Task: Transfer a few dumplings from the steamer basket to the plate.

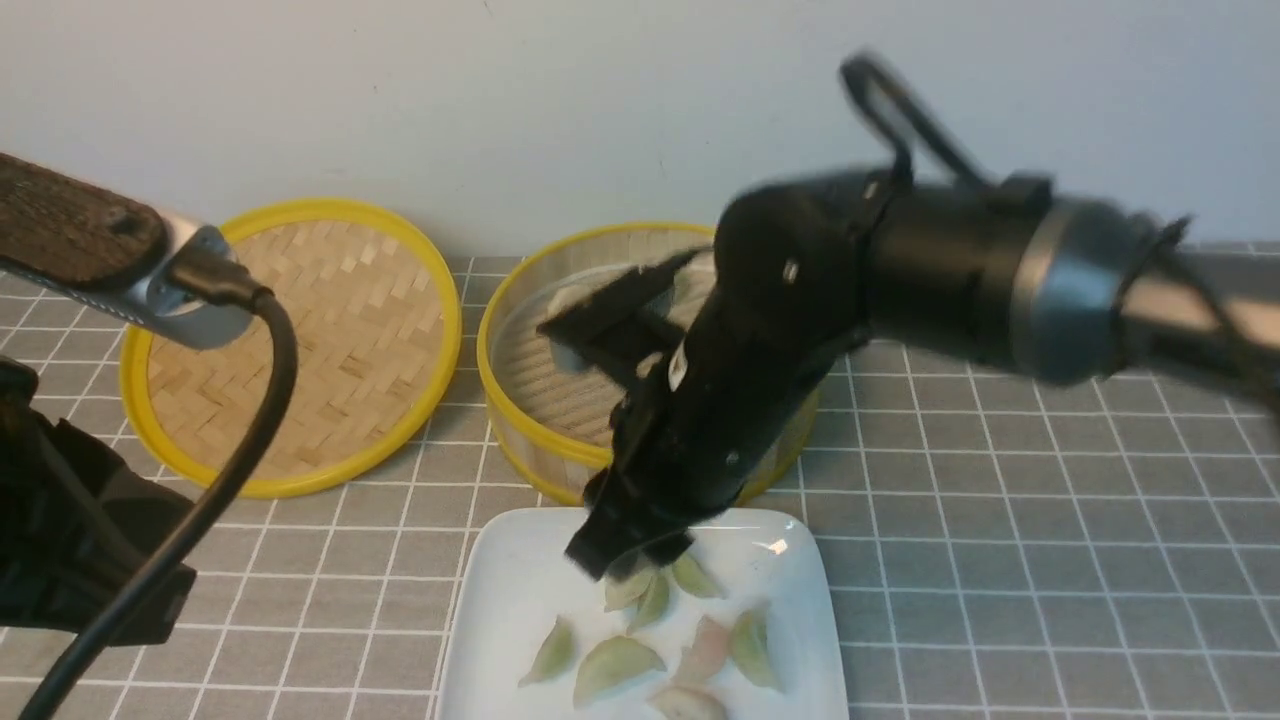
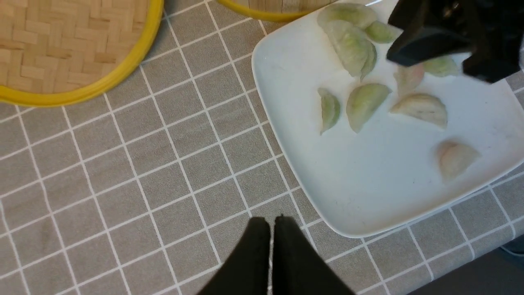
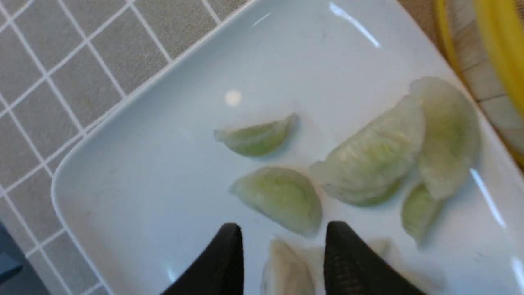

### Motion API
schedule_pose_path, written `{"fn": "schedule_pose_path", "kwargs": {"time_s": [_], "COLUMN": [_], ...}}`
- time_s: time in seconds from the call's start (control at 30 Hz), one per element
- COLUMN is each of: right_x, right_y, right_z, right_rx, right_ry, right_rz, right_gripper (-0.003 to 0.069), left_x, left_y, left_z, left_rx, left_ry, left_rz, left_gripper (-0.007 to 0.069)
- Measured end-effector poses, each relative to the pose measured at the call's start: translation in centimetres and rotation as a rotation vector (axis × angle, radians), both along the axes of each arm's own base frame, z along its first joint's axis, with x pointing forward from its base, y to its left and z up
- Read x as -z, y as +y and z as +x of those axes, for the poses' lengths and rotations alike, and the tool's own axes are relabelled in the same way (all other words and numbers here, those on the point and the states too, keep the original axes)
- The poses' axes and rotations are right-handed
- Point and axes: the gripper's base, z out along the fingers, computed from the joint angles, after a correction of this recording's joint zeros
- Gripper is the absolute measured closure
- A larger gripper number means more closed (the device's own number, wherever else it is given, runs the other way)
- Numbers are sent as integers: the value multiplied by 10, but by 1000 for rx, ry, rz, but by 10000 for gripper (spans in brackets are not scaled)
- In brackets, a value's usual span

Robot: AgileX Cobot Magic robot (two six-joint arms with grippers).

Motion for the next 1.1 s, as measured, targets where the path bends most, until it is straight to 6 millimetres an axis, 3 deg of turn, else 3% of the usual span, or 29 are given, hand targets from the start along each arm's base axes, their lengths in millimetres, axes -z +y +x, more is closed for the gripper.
{"fn": "schedule_pose_path", "kwargs": {"time_s": [0.03, 0.1, 0.17, 0.27, 0.3, 0.4, 0.5, 0.6, 0.73, 0.87, 0.93, 1.03, 1.1], "right_x": [-3, -55, -92, -142, -149, -199, -231, -234, -213, -161, -134, -103, -93], "right_y": [-1, -20, -38, -70, -75, -118, -163, -210, -259, -304, -320, -314, -307], "right_z": [-1, -10, -22, -49, -54, -96, -144, -195, -246, -293, -309, -297, -287], "right_rx": [5, 49, 101, 193, 201, 300, 358, 396, 414, 433, 451, 513, 541], "right_ry": [3, -107, -197, -303, -321, -431, -517, -574, -737, -1013, -1109, -1075, -1033], "right_rz": [-7, -9, 21, 99, 111, 243, 376, 479, 665, 1000, 1126, 1151, 1121], "right_gripper": [451, 555, 622, 660, 663, 671, 672, 672, 672, 672, 672, 672, 672], "left_x": [0, 0, 0, 0, 0, 0, 0, 0, -2, -4, -5, -8, -10], "left_y": [0, 0, 0, -1, -1, -2, -2, -2, -4, -6, -7, -11, -12], "left_z": [0, 0, 0, 0, 0, -1, -1, 0, 0, 2, 3, 6, 7], "left_rx": [0, 6, 9, 13, 13, 18, 18, 19, 23, 25, 26, 30, 30], "left_ry": [-1, -3, -2, 2, 2, 7, 7, 0, -14, -40, -56, -91, -112], "left_rz": [0, 4, 3, -4, -4, -15, -15, -19, -44, -71, -85, -132, -146], "left_gripper": [629, 629, 629, 629, 629, 629, 629, 629, 629, 629, 629, 629, 629]}}
